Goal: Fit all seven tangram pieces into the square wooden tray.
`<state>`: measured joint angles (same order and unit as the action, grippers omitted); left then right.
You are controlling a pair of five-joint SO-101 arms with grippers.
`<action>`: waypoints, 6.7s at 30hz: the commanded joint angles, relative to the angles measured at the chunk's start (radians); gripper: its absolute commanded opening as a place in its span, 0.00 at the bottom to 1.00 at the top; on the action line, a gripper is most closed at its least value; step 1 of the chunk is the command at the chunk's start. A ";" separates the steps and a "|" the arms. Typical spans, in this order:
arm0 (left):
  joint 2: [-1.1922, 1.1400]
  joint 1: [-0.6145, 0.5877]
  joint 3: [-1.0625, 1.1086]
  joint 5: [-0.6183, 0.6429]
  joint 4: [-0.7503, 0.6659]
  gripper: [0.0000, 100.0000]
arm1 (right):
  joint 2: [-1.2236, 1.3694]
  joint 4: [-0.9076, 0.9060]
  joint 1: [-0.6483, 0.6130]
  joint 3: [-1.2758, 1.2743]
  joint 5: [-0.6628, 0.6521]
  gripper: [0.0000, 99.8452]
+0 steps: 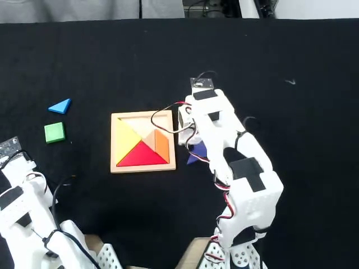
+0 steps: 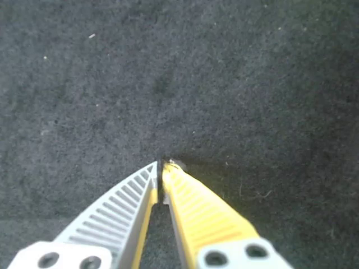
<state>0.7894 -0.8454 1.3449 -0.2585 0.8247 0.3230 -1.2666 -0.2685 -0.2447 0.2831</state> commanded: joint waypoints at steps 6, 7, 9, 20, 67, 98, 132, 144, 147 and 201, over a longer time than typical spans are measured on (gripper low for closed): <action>0.015 0.008 -0.002 -0.009 -0.012 0.03 | -0.062 -0.034 0.020 0.073 -0.129 0.22; 0.015 0.008 -0.002 -0.009 -0.012 0.03 | -0.061 -0.031 0.021 0.102 -0.181 0.22; 0.015 0.008 -0.002 -0.009 -0.012 0.03 | -0.054 -0.046 0.020 0.145 -0.233 0.22; 0.015 0.008 -0.002 -0.009 -0.012 0.03 | -0.053 -0.057 0.017 0.090 -0.382 0.22; 0.015 0.007 -0.004 -0.009 -0.011 0.03 | -0.647 0.189 0.069 -0.398 -0.654 0.26; 0.015 0.007 -0.002 -0.009 -0.011 0.03 | -0.317 0.023 0.133 -0.274 -1.030 0.01; 0.015 0.007 -0.002 -0.009 -0.011 0.03 | -0.242 0.215 -0.011 -0.303 -0.766 0.30; 0.015 0.007 -0.002 -0.009 -0.011 0.03 | -0.234 0.244 -0.014 -0.294 -0.801 0.30; 0.015 0.007 -0.002 -0.009 -0.011 0.03 | -0.234 0.247 -0.014 -0.297 -0.809 0.25; 0.015 0.007 -0.002 -0.009 -0.011 0.03 | 0.420 -0.262 -0.199 0.992 -0.764 0.18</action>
<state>0.7894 -0.8454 1.3449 -0.2585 0.8247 0.7311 -1.4876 -0.4511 0.6283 -0.4948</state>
